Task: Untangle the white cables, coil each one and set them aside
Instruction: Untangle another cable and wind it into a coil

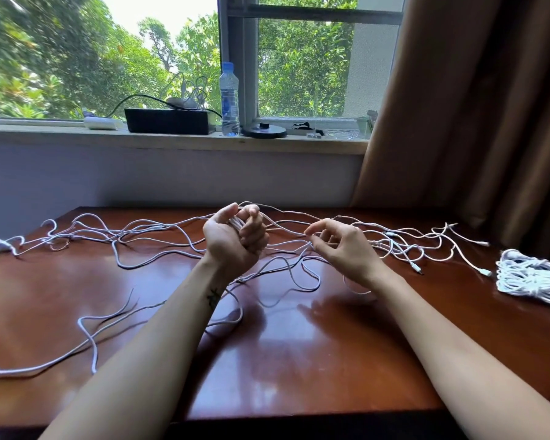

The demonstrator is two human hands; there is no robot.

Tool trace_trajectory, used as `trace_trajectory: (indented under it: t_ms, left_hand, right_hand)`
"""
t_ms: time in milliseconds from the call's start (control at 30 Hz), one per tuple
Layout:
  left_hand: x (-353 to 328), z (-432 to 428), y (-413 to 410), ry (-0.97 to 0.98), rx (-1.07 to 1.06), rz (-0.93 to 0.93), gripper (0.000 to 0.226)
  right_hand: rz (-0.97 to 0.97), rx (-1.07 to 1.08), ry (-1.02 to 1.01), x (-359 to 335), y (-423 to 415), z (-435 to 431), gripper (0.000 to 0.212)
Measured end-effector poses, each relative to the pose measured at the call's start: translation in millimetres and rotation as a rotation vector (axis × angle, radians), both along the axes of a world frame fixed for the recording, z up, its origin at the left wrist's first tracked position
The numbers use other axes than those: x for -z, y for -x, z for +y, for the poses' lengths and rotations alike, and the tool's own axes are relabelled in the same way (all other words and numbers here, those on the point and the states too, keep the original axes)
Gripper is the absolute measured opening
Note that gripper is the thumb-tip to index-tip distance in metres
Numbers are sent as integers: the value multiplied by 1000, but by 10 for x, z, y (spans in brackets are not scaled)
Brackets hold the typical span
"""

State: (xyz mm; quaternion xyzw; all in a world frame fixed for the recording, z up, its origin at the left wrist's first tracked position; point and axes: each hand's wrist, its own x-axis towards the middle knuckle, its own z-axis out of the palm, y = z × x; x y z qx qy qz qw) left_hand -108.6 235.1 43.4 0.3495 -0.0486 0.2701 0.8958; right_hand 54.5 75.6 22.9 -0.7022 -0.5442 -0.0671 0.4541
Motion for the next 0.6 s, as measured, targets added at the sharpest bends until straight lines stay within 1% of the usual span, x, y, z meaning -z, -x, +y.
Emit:
trace_trajectory:
  t_ms: [167, 233, 333, 433, 500, 600]
  left_hand:
    - [-16, 29, 28, 216, 43, -151, 29]
    - [-30, 33, 24, 279, 48, -184, 35]
    - [-81, 36, 15, 358, 31, -190, 47]
    - [-96, 52, -10, 342, -23, -134, 50]
    - [-72, 74, -38, 311, -81, -71, 48]
    - [-34, 79, -88, 236, -160, 37, 44]
  right_hand:
    - [3, -91, 32, 64, 48, 42, 11]
    - [12, -110, 62, 75, 61, 55, 12]
    - [-37, -115, 116, 69, 97, 76, 13]
    - [-27, -170, 139, 57, 185, 82, 11]
    - [35, -225, 145, 46, 241, 77, 12]
    - [115, -251, 156, 11, 290, 44, 19]
